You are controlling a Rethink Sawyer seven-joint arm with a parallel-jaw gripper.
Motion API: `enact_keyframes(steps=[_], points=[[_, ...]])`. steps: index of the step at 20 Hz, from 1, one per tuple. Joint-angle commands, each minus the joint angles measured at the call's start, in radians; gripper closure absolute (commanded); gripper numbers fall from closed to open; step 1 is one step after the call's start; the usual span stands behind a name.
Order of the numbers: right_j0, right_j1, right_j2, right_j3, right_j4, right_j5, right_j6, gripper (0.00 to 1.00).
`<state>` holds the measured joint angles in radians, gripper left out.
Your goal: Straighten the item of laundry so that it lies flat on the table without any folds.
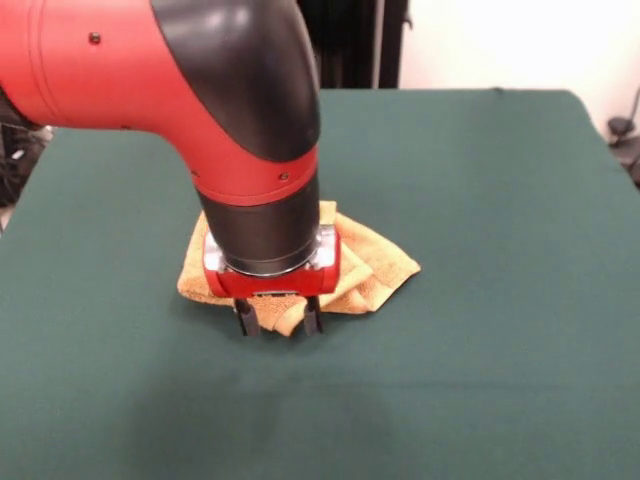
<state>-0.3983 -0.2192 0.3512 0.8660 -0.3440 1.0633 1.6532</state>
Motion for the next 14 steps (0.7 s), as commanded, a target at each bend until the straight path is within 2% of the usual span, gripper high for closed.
enact_keyframes(steps=[1,6,11,14], points=[[0.093,0.002,-0.009,0.129,-0.006,-0.023,0.079,0.00],[0.079,0.009,-0.001,0.139,0.018,-0.001,0.041,0.00],[-0.009,-0.002,0.026,0.232,0.022,-0.020,-0.114,0.00],[-0.044,-0.015,0.036,0.251,0.015,-0.014,-0.168,0.00]])
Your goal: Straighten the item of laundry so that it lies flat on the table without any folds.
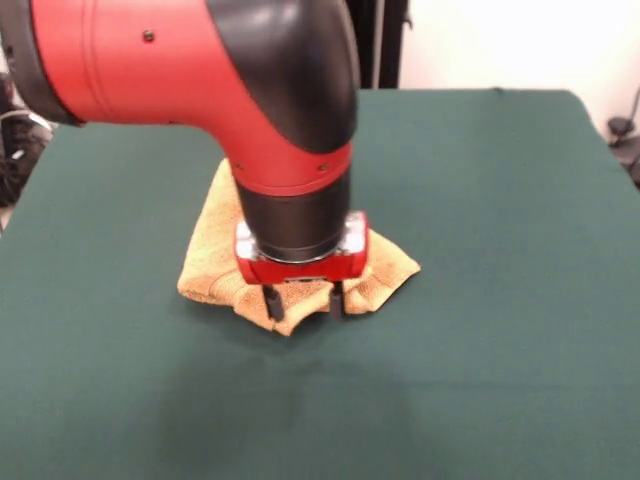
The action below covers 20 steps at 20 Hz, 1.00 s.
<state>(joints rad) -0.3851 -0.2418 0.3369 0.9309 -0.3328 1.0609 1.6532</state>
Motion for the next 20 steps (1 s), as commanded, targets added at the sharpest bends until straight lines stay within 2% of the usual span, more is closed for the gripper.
enact_keyframes(steps=[1,6,14,20], points=[[-0.065,0.012,0.055,0.181,0.000,-0.009,-0.182,0.00],[-0.094,0.022,0.077,0.181,-0.005,-0.007,-0.198,0.00],[-0.073,-0.030,0.065,0.324,-0.010,-0.174,-0.019,0.00],[-0.014,-0.085,0.023,0.338,-0.007,-0.147,0.054,0.00]])
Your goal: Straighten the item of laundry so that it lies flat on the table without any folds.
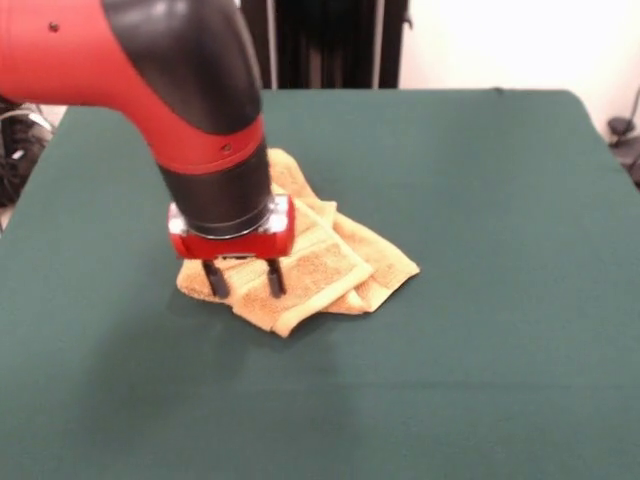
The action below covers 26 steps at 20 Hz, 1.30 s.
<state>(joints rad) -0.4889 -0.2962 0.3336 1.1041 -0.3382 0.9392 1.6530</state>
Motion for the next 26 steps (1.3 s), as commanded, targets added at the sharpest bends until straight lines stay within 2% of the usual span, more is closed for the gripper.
enact_keyframes(steps=[1,8,18,26], points=[[0.094,-0.028,0.024,0.158,0.000,-0.020,0.053,0.00],[0.069,0.040,0.046,0.118,-0.008,-0.064,-0.017,0.00],[0.011,0.123,0.097,0.008,-0.007,0.000,-0.173,0.00],[0.021,0.167,0.090,-0.024,-0.031,-0.005,-0.171,0.00]])
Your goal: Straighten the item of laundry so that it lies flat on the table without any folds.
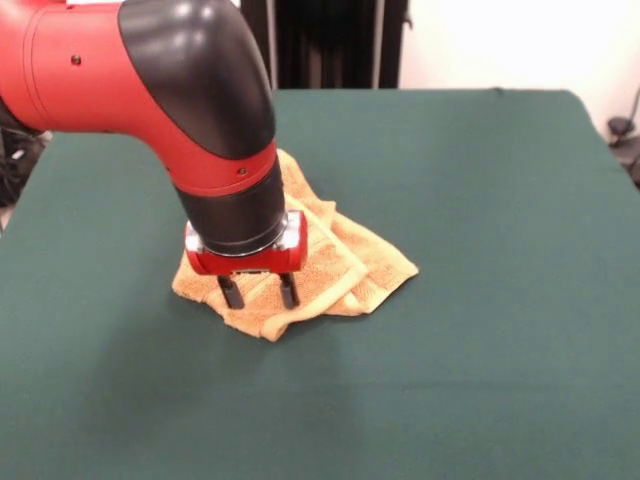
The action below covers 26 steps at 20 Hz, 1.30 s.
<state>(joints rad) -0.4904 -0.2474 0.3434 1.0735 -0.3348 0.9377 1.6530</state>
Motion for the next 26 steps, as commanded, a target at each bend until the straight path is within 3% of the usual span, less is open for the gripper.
enact_keyframes(steps=[1,14,22,23,26], points=[[0.024,0.121,0.077,0.004,-0.040,-0.008,-0.175,0.00],[0.033,0.180,0.075,-0.102,-0.041,0.082,-0.203,0.00],[0.069,0.237,0.064,-0.242,-0.073,0.235,-0.260,0.00],[0.070,0.239,0.064,-0.244,-0.072,0.237,-0.259,1.00],[0.069,0.241,0.067,-0.250,-0.075,0.242,-0.270,1.00]])
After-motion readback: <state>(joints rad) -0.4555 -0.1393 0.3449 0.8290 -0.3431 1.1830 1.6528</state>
